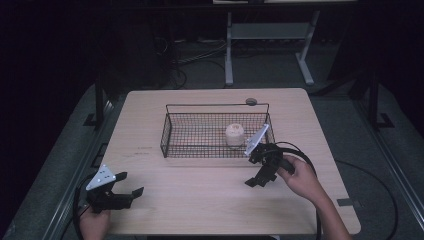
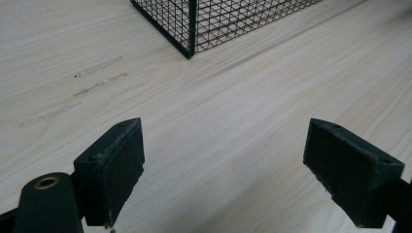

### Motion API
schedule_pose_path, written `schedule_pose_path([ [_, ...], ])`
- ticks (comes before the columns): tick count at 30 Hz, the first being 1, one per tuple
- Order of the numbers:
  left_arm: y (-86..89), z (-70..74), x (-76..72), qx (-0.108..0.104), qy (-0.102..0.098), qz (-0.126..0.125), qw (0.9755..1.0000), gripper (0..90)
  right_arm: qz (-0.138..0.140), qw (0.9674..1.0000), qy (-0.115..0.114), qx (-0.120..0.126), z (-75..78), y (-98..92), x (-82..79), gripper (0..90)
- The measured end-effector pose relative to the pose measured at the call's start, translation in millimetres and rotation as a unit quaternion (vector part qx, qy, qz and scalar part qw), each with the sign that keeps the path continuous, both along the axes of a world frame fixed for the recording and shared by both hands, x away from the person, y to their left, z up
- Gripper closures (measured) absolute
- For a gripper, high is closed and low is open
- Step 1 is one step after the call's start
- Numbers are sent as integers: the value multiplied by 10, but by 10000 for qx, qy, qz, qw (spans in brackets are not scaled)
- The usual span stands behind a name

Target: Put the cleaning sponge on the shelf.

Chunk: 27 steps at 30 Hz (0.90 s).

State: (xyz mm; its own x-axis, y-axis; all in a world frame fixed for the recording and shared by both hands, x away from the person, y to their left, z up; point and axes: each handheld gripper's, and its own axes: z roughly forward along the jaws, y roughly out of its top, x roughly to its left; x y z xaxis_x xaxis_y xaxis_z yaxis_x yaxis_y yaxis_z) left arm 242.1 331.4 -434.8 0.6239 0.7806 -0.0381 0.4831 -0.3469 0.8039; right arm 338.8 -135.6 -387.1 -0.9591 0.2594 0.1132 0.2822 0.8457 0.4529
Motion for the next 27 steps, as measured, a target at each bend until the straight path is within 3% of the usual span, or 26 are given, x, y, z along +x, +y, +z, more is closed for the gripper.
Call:
schedule_pose_path([
  [9,-7,-3,3,36,-1,-25,10000,137,35,10000,26,-37,-84,-51,-135,150],
  [19,-14,-5,4,27,5,-35,10000,137,50,9999,51,115,-215,-133,-281,150],
  [27,-44,-10,24,52,27,-62,10000,137,-102,9996,51,243,-322,-244,-409,150],
])
